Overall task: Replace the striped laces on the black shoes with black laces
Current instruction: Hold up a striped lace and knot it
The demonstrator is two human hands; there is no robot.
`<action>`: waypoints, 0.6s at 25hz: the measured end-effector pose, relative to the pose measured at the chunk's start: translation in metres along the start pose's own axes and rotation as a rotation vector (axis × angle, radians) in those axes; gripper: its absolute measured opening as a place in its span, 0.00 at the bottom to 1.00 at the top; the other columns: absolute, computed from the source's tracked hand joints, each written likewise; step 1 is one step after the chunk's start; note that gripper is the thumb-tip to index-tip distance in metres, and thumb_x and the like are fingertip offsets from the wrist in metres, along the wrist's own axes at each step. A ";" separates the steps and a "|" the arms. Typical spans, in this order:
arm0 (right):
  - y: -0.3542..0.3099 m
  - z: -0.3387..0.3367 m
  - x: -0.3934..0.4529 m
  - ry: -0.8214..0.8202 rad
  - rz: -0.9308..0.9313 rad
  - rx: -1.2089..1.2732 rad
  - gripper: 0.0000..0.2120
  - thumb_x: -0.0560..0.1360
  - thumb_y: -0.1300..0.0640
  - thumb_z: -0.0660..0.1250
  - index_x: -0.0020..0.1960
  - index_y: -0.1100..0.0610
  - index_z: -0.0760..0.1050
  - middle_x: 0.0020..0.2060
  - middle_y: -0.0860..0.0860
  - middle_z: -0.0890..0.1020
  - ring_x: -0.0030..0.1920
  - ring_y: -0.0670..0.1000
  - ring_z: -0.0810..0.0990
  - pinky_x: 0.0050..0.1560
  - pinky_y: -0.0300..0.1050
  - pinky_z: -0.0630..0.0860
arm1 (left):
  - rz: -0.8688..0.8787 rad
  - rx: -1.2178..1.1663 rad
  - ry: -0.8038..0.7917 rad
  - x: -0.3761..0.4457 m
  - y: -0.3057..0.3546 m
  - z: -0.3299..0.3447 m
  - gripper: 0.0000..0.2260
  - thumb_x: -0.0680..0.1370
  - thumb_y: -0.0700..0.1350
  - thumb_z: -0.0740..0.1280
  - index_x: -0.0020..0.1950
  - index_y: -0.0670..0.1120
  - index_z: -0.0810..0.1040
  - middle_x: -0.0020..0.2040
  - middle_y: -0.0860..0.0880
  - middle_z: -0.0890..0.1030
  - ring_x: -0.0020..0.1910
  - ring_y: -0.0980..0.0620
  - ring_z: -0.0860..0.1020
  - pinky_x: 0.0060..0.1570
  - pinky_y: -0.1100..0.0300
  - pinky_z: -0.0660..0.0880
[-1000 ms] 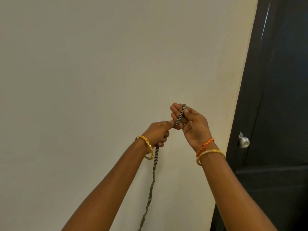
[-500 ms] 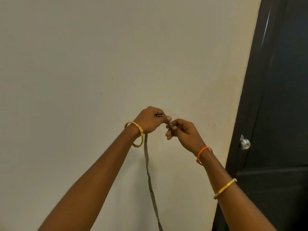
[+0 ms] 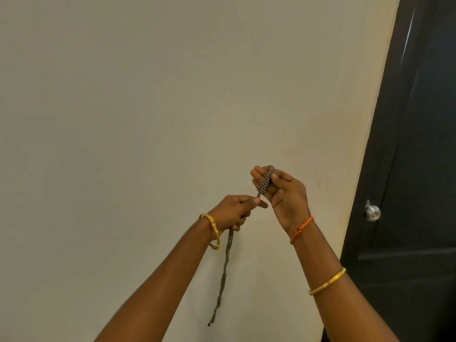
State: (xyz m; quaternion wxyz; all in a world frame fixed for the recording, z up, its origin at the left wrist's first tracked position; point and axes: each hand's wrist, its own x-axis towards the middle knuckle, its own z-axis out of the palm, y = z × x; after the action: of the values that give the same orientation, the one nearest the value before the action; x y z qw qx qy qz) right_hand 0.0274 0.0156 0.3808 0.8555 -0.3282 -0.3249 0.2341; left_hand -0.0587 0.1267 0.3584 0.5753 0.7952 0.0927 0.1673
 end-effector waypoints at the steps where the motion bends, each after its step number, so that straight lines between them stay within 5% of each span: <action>1: 0.002 0.000 0.004 0.035 -0.031 -0.002 0.11 0.80 0.69 0.54 0.54 0.68 0.74 0.47 0.60 0.84 0.49 0.57 0.84 0.52 0.47 0.81 | 0.024 0.117 -0.005 -0.002 0.003 0.001 0.12 0.81 0.51 0.61 0.53 0.49 0.82 0.29 0.52 0.65 0.25 0.57 0.61 0.24 0.67 0.63; 6: 0.014 -0.009 0.013 0.097 -0.169 -0.453 0.11 0.79 0.70 0.55 0.53 0.66 0.75 0.44 0.56 0.83 0.44 0.48 0.85 0.49 0.40 0.80 | 0.236 0.648 0.064 -0.005 0.036 -0.014 0.12 0.81 0.51 0.61 0.50 0.47 0.83 0.43 0.37 0.81 0.38 0.46 0.76 0.45 0.52 0.74; 9: 0.018 -0.021 0.010 0.004 -0.182 -0.753 0.11 0.79 0.69 0.56 0.52 0.66 0.77 0.41 0.57 0.84 0.41 0.48 0.84 0.45 0.37 0.77 | 0.316 0.671 0.154 0.003 0.056 -0.027 0.13 0.79 0.52 0.64 0.42 0.46 0.82 0.25 0.52 0.71 0.23 0.58 0.67 0.29 0.65 0.65; 15: -0.004 -0.024 0.004 -0.179 0.011 -0.520 0.15 0.78 0.71 0.52 0.47 0.64 0.78 0.37 0.57 0.84 0.38 0.53 0.85 0.42 0.38 0.79 | 0.301 0.463 0.284 0.035 0.057 -0.017 0.13 0.78 0.53 0.65 0.40 0.46 0.80 0.26 0.52 0.67 0.24 0.58 0.63 0.27 0.66 0.63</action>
State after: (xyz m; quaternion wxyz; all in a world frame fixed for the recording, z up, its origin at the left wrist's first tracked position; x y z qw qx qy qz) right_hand 0.0481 0.0050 0.3714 0.7092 -0.5164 -0.4467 0.1755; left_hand -0.0354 0.1352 0.4225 0.3291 0.8786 0.0889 0.3345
